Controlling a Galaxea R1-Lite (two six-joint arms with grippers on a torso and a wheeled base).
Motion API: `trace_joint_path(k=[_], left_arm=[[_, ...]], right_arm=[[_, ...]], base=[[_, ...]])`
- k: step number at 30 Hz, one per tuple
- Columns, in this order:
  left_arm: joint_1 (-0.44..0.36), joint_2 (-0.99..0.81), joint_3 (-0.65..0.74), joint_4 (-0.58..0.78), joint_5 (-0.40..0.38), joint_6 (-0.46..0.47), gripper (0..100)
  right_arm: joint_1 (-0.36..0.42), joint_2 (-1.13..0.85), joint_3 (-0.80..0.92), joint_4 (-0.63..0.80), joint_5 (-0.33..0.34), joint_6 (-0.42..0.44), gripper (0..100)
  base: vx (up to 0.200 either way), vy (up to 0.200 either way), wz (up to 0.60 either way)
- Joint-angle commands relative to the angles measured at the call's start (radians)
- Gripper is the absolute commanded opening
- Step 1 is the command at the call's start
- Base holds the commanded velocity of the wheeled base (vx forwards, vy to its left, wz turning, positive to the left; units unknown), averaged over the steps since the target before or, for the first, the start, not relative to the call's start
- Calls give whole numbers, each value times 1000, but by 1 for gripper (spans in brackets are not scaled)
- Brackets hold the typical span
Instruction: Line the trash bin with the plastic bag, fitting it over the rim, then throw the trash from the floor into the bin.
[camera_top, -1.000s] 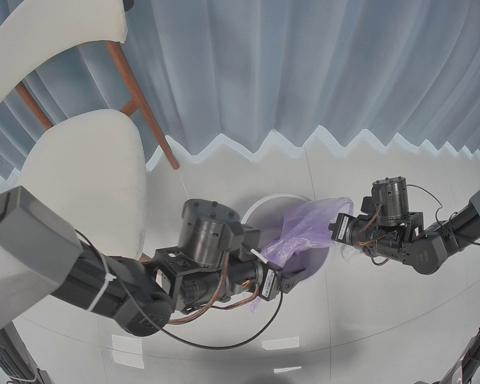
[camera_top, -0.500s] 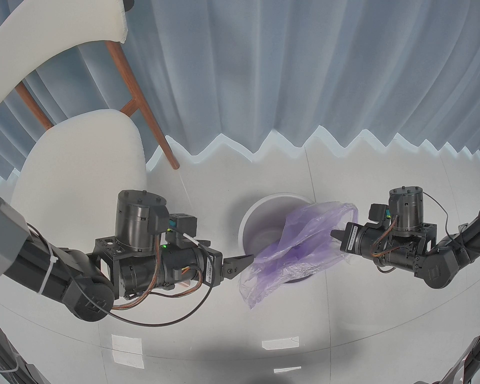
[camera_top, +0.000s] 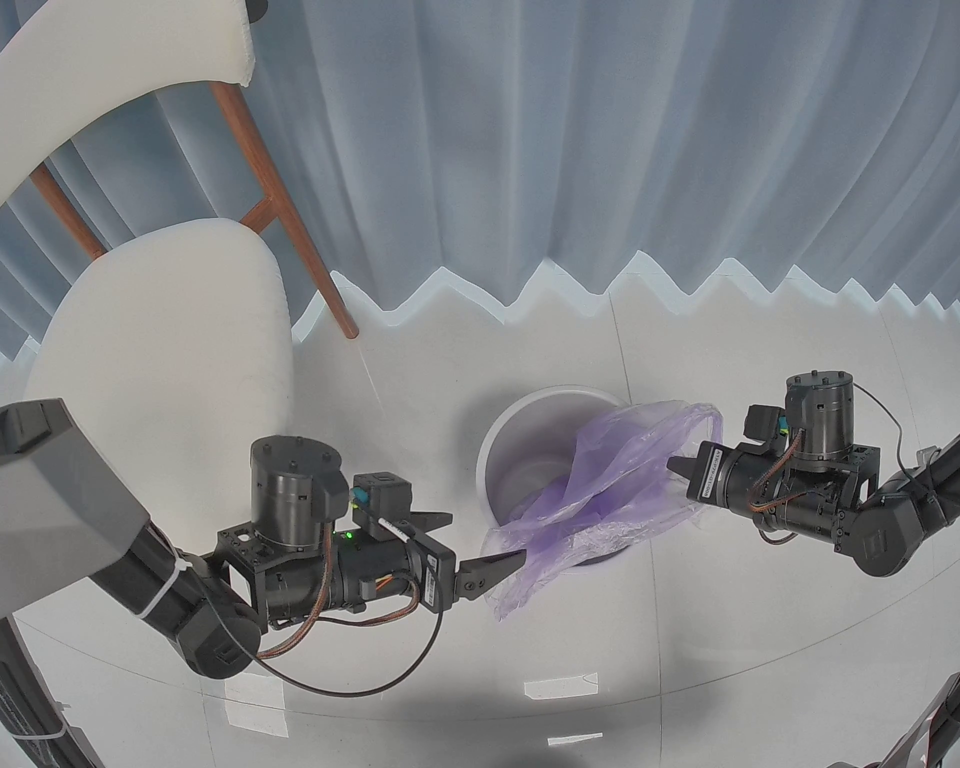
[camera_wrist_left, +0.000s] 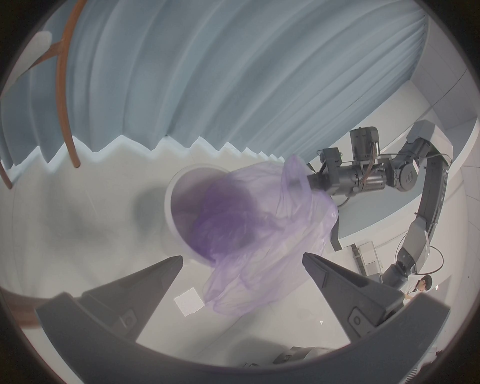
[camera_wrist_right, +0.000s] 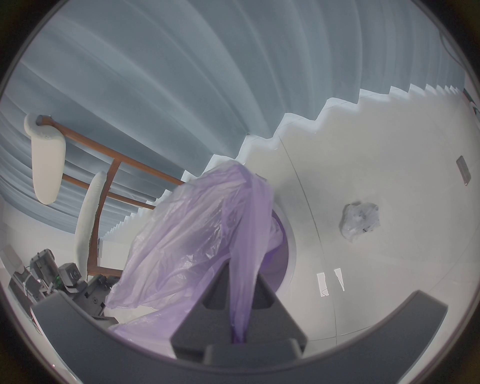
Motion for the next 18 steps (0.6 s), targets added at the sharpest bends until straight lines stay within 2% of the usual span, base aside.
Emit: trace_joint_path(k=[1, 10, 13, 18], left_arm=[[22, 32, 59, -33, -4, 4, 100], [28, 122, 60, -148, 8, 5, 100], [16, 207, 25, -211, 68, 2, 100], [8, 285, -24, -292, 76, -1, 100]], right_arm=[[-5, 10, -6, -1, 0, 2, 0], [1, -1, -1, -1, -1, 2, 0], [2, -5, 0, -1, -1, 2, 0], [2, -18, 0, -1, -3, 2, 0]], base=[[0, 0, 0], [0, 0, 0], [0, 0, 0], [0, 0, 0]])
